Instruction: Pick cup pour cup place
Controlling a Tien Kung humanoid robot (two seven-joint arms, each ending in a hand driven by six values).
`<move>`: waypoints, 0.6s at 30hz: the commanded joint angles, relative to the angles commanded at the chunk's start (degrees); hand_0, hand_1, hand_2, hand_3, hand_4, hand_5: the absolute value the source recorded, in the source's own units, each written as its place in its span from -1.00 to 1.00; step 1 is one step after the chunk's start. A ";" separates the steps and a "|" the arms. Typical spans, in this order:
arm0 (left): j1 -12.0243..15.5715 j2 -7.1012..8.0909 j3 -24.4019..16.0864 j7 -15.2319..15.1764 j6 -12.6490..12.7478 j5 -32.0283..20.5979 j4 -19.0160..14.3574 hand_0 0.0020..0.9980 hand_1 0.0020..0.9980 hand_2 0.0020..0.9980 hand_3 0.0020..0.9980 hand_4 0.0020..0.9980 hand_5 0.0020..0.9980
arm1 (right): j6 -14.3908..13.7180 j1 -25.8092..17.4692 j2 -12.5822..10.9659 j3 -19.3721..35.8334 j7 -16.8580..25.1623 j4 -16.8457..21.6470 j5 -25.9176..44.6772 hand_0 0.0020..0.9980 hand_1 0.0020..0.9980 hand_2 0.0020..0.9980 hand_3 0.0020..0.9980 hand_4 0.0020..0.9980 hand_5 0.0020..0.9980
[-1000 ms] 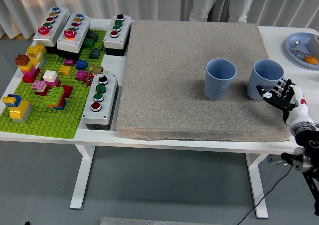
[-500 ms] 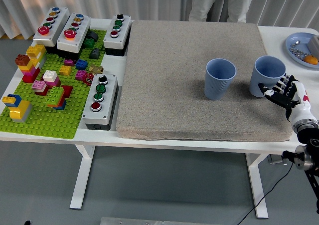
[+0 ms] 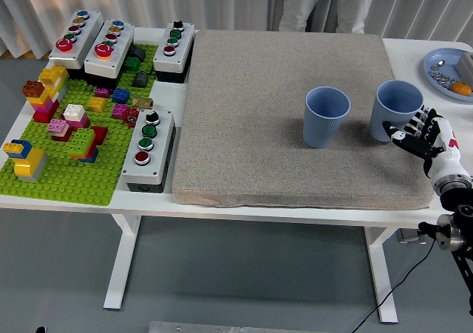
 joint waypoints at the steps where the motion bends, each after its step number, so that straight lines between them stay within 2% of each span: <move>1: 0.02 0.02 0.00 0.02 -0.01 0.05 0.00 0.39 0.36 0.47 0.35 -0.05 0.97 | -0.05 0.00 0.01 0.02 0.00 0.03 -0.11 0.68 0.40 0.24 0.39 0.53 -0.60; 18: -0.14 -0.01 0.13 0.07 -0.04 0.09 0.00 0.39 0.36 0.47 0.35 -0.05 0.97 | -0.02 0.00 -0.08 0.41 0.06 0.04 0.12 0.68 0.40 0.23 0.37 0.52 -0.61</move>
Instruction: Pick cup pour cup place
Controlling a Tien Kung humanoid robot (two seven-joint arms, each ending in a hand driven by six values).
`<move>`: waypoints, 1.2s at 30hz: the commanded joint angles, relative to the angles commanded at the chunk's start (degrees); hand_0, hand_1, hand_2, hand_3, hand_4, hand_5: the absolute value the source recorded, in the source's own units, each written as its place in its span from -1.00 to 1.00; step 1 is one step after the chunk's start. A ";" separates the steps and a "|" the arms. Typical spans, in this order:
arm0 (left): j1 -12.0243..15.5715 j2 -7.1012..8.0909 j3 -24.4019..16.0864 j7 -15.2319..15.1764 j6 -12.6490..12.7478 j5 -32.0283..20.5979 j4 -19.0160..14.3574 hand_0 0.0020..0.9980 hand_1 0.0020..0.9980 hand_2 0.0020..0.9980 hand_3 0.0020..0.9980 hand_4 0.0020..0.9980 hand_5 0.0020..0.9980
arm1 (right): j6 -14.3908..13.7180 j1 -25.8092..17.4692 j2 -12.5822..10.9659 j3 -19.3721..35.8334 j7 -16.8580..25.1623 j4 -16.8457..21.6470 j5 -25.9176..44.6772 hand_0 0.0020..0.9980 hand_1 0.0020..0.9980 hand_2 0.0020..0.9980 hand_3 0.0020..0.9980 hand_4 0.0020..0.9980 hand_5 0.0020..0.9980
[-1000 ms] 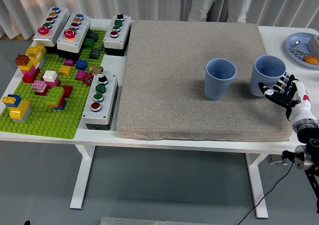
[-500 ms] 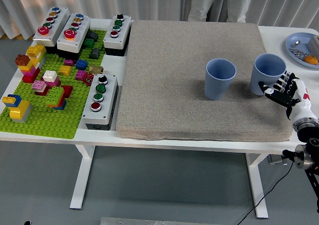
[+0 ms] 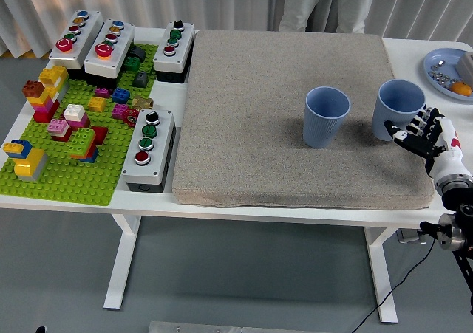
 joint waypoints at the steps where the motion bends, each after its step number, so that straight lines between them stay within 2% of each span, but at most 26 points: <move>1: -0.01 -0.01 -0.01 -0.02 0.01 -0.05 0.00 0.39 0.36 0.47 0.35 -0.05 0.97 | -0.02 0.00 0.03 0.07 0.02 0.02 -0.02 0.68 0.40 0.23 0.37 0.52 -0.61; 36: -0.09 0.09 -0.12 -0.10 0.00 -0.04 0.00 0.39 0.36 0.47 0.35 -0.06 0.97 | -0.19 0.32 -0.03 -0.28 -0.21 0.33 -0.74 0.68 0.40 0.23 0.37 0.52 -0.59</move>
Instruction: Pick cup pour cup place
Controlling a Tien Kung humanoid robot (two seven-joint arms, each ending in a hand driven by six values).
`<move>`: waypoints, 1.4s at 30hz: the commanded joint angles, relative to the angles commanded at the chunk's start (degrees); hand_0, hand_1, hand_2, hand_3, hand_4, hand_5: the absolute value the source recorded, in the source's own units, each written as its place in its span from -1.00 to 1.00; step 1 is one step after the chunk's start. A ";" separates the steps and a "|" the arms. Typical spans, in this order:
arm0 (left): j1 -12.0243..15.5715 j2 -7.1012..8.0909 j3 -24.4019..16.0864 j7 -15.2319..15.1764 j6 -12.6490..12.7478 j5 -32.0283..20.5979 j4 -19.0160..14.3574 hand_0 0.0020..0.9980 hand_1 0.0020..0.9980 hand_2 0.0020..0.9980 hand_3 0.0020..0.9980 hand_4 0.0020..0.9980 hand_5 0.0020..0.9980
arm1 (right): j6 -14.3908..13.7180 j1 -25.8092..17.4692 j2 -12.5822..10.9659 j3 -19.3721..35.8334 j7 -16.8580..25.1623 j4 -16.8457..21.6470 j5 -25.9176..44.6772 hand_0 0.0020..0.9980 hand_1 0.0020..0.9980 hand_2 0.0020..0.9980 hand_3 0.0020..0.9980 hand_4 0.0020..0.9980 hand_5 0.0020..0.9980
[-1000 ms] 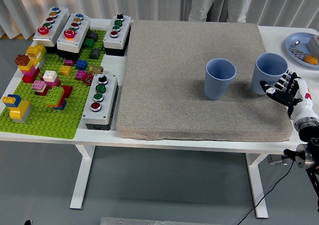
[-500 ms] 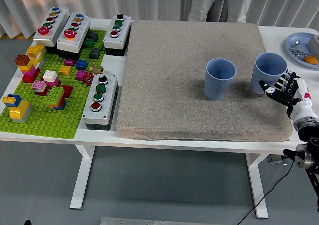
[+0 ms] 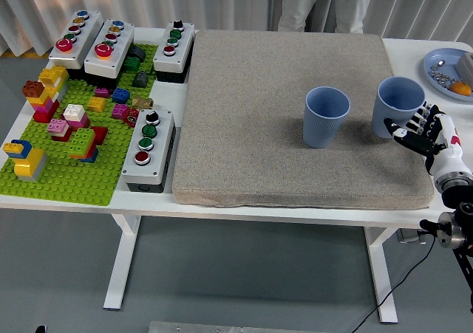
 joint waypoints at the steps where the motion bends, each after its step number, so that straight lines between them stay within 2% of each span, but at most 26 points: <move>1: 0.02 0.01 0.02 -0.01 0.00 -0.02 0.00 0.39 0.36 0.47 0.35 -0.06 0.97 | -0.02 0.02 0.00 -0.05 -0.01 0.02 -0.06 0.68 0.40 0.23 0.37 0.52 -0.59; 42: 0.03 0.02 0.11 -0.05 0.00 -0.18 0.00 0.39 0.35 0.47 0.35 -0.06 0.95 | -0.19 0.08 -0.03 -0.16 -0.09 0.20 -0.62 0.68 0.41 0.24 0.37 0.53 -0.56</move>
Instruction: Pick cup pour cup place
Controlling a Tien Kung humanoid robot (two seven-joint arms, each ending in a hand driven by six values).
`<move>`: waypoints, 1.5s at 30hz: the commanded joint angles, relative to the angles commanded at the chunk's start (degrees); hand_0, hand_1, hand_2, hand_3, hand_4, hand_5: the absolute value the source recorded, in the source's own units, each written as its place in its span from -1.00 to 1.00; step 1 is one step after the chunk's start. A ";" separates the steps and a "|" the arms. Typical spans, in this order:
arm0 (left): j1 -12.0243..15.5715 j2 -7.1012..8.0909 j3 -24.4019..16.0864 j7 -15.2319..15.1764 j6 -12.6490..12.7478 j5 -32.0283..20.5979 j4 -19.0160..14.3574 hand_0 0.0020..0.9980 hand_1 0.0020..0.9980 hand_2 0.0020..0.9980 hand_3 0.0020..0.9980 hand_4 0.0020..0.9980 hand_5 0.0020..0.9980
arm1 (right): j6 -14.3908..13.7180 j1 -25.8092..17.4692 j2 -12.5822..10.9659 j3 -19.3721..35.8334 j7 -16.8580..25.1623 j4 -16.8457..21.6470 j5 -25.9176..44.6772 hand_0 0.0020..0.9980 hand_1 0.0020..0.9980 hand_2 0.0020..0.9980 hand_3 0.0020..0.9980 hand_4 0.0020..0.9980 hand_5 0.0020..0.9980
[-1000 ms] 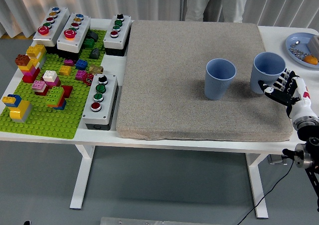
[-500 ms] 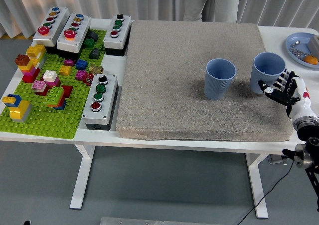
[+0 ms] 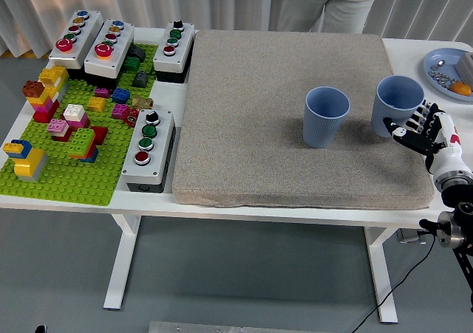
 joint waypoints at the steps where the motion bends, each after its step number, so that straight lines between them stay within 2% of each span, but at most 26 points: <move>1: 0.02 0.00 0.00 0.00 -0.01 0.01 0.00 0.39 0.35 0.47 0.35 -0.06 0.95 | 0.02 -0.04 0.00 0.00 0.01 -0.02 0.05 0.68 0.41 0.24 0.37 0.53 -0.56; 45: 0.04 0.01 0.11 -0.05 -0.03 0.08 0.00 0.39 0.35 0.47 0.35 -0.05 0.96 | -0.24 -0.44 -0.10 0.00 -0.11 0.03 -0.13 0.69 0.41 0.24 0.37 0.53 -0.56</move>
